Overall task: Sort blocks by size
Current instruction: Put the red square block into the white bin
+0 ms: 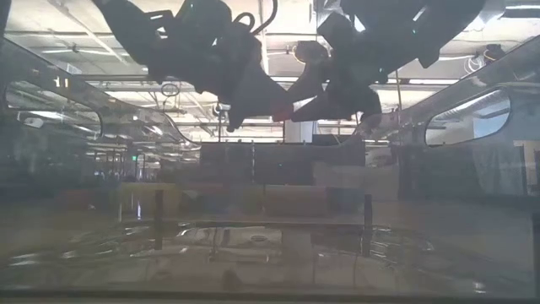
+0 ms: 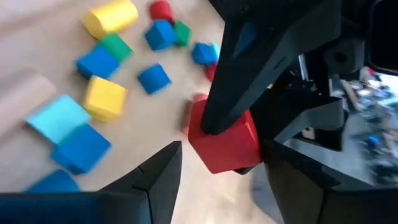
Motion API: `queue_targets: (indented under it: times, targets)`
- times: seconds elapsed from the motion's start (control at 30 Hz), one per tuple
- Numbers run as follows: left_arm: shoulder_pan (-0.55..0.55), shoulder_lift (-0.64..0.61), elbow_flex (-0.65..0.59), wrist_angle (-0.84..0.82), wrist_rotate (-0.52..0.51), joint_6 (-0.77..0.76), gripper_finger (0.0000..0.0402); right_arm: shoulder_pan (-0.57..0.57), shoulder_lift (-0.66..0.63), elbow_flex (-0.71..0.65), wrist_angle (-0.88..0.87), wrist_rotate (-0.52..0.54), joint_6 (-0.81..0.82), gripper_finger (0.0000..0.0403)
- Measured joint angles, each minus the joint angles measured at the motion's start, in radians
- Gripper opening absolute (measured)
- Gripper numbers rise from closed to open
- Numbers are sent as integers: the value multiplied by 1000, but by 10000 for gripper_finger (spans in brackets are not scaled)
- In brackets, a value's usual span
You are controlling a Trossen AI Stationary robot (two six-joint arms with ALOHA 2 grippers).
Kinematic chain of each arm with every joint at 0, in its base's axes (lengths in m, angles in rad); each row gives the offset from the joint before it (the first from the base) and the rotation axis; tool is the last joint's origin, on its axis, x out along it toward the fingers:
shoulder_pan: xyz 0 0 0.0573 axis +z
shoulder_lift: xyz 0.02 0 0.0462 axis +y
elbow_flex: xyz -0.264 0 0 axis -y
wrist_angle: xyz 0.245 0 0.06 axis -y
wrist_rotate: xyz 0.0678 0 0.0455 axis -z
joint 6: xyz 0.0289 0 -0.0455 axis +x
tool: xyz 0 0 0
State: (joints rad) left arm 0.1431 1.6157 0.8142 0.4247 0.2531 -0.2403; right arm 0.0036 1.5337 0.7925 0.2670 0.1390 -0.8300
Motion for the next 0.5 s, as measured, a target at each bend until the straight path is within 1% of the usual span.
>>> queue_targets:
  times: [0.1, 0.27, 0.37, 0.5]
  targets:
    - [20, 0, 3, 7, 10, -19, 139, 8, 0, 0, 8, 50, -37, 211]
    - [43, 0, 4, 15, 19, -57, 139, 10, 0, 0, 28, 57, -72, 211]
    - [53, 0, 5, 19, 16, -95, 139, 12, 1, 0, 58, 81, -83, 211]
    - [64, 0, 5, 19, 33, -143, 139, 12, 1, 0, 67, 91, -131, 210]
